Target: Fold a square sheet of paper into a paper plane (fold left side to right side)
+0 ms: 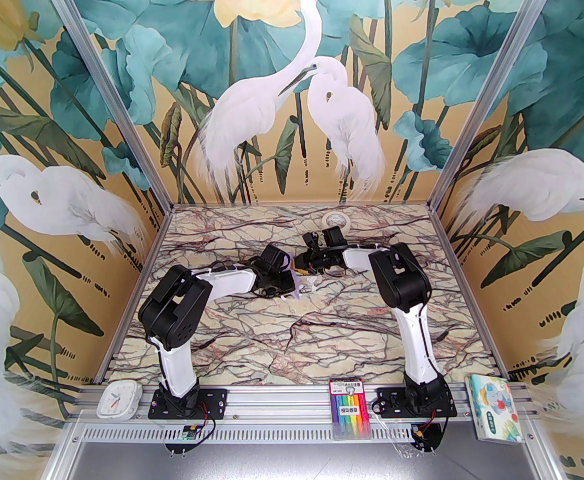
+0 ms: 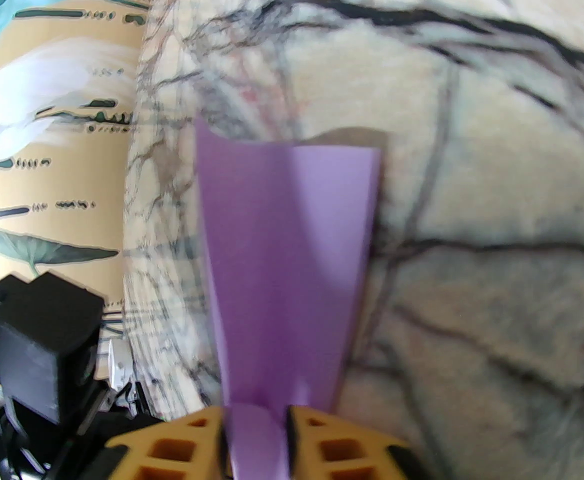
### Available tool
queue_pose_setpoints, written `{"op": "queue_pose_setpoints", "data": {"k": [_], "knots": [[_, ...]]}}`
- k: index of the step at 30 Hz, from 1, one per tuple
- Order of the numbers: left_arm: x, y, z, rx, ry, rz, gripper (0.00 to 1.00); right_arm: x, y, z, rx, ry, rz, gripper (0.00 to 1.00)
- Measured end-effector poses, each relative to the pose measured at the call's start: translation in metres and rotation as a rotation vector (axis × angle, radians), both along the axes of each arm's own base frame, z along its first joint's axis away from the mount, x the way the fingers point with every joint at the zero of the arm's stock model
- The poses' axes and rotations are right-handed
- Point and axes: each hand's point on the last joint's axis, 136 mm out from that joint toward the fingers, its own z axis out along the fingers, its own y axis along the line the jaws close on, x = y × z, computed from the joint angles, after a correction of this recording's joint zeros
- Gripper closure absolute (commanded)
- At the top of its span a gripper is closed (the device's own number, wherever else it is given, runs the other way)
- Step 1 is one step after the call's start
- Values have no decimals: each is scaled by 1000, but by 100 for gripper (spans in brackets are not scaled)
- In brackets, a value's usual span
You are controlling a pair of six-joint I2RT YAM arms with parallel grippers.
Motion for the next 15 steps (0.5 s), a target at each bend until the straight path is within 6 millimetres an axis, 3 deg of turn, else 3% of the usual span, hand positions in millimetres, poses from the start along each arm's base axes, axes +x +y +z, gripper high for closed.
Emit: {"op": "queue_pose_setpoints", "data": {"k": [10, 13, 15], "knots": [[0, -1, 0, -4, 4, 8, 92, -5, -2, -2, -7, 12, -58, 75], [0, -1, 0, -4, 5, 8, 92, -5, -1, -3, -12, 11, -61, 80], [0, -1, 0, -4, 6, 10, 92, -5, 1, -3, -13, 10, -61, 89]]}}
